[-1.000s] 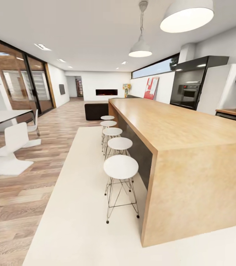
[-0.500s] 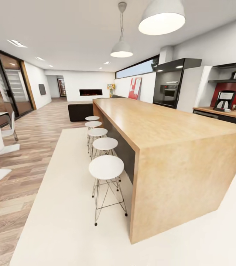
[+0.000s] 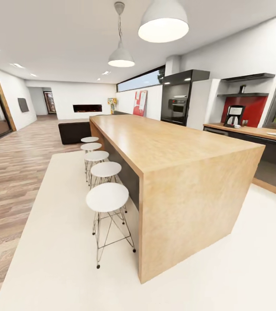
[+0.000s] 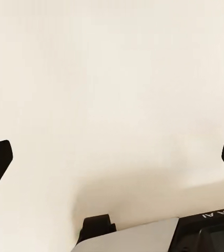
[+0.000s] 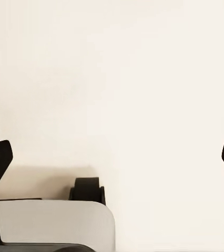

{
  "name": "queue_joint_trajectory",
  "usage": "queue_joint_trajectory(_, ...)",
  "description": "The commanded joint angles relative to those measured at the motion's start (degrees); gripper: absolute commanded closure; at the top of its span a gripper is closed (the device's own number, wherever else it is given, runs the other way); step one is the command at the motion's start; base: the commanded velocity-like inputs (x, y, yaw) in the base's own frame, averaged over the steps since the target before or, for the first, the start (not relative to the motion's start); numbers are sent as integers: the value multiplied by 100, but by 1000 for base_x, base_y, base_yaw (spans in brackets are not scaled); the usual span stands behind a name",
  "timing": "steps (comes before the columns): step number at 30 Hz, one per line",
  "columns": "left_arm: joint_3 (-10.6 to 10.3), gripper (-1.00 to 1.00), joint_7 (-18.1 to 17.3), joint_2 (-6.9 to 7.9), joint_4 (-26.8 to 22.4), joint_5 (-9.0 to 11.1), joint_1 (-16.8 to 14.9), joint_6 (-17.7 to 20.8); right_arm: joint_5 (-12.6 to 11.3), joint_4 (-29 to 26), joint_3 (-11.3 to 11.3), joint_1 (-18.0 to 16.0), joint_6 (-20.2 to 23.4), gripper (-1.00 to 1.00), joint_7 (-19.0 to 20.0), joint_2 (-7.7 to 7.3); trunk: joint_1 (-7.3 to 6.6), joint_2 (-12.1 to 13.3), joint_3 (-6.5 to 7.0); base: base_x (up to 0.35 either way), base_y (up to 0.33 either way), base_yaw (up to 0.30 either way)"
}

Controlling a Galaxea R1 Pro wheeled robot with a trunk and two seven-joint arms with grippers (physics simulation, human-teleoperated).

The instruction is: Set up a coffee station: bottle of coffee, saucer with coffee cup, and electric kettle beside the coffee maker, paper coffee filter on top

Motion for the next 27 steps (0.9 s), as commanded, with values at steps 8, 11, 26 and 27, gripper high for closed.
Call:
queue_joint_trajectory(8,3,-100,3,-1,-15,-49,3,-7,17,3,2,-3,-5,-100,10,-17,0,-3,-5,0,0,-47)
queue_joint_trajectory(11,0,-100,1,-1,-17,-49,3,-7,17,3,2,-3,-8,-100,9,-17,0,-3,-5,23,-2,-7)
queue_joint_trajectory(26,-4,-100,4,-1,-17,-49,3,-7,17,3,2,-3,-3,-100,7,-18,0,-3,-5,208,-136,-169)
queue_joint_trajectory(27,-2,-100,4,-1,-17,-49,3,-7,17,3,2,-3,-3,-100,7,-18,0,-3,-5,238,-168,-256)
